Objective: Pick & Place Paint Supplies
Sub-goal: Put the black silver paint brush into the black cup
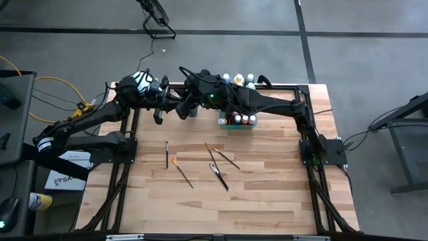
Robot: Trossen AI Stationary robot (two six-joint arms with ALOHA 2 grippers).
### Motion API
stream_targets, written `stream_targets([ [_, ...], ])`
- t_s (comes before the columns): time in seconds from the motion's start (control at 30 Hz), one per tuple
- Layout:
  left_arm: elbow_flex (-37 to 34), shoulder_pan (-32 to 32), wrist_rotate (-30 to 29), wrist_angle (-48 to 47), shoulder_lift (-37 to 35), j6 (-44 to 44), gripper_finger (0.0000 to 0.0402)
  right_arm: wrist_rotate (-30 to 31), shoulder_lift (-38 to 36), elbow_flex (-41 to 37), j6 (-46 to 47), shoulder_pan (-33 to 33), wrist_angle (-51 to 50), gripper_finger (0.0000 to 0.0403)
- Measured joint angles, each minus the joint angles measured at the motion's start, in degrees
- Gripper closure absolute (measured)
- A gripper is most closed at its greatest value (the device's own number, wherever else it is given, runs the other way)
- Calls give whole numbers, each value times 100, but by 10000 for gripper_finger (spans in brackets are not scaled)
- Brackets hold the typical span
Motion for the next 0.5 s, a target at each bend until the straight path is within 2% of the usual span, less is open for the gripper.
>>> stream_targets([
  [0.13, 0, 0, -86, -68, -2, 138, 393, -274, 0, 0, 403, -11, 0, 344],
  [0.3, 0, 2, -534, -796, -2, 608, 396, -248, -47, -9, 711, -13, -82, 251],
  [0.4, 0, 2, -1009, -1320, -2, 1035, 397, -195, -182, -9, 698, -13, -160, 201],
  [0.5, -2, 7, -1657, -1747, -2, 1441, 398, 128, -416, -7, 692, -13, -418, 167],
])
